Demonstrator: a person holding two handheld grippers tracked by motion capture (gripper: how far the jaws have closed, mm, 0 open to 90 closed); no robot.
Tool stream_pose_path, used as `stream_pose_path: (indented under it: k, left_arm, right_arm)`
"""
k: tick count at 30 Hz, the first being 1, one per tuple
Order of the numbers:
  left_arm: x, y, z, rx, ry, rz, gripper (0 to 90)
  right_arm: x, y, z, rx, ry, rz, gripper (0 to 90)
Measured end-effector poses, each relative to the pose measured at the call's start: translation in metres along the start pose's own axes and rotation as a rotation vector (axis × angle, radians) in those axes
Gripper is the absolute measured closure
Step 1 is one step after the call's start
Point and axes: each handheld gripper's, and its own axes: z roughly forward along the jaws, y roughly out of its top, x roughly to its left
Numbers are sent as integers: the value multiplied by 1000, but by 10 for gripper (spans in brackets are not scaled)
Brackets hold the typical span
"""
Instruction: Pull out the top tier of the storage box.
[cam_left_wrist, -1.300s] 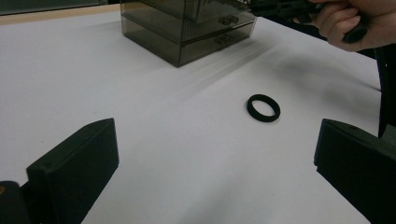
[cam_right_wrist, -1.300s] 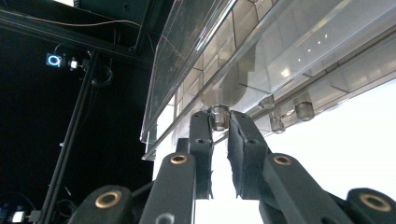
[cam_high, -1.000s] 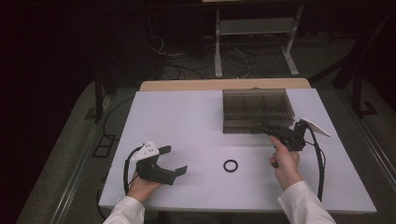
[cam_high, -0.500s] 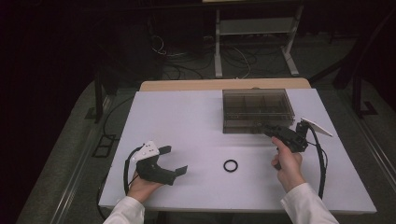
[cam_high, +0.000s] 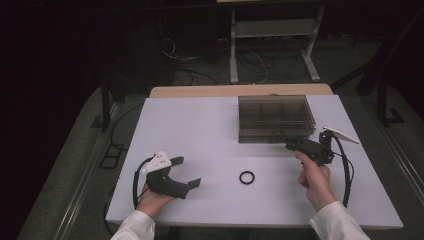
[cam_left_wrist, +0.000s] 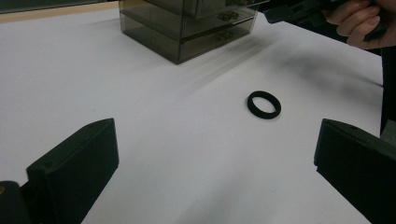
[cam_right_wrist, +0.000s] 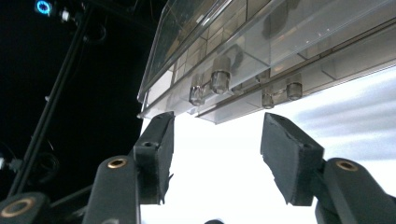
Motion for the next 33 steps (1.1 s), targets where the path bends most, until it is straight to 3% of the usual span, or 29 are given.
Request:
stream_pose_path:
  k: [5, 11, 18, 23, 28, 33]
  left_arm:
    - [0, 0, 0, -1, 1, 0, 0]
    - [0, 0, -1, -5, -4, 2, 0]
    - [0, 0, -1, -6, -3, -1, 0]
    - [0, 0, -1, -5, -3, -2, 0]
    - [0, 0, -1, -13, -7, -6, 0]
    - [0, 0, -1, -17, -5, -9, 0]
  right_arm:
    - [-1, 1, -3, 23, 4, -37, 405]
    - [-5, 3, -4, 108, 31, -59, 373]
    - [-6, 6, -5, 158, 47, -90, 373]
    - [-4, 8, -8, 179, 32, -111, 373]
    - [3, 12, -12, 207, 19, -186, 361]
    - [9, 16, -13, 220, 12, -220, 360]
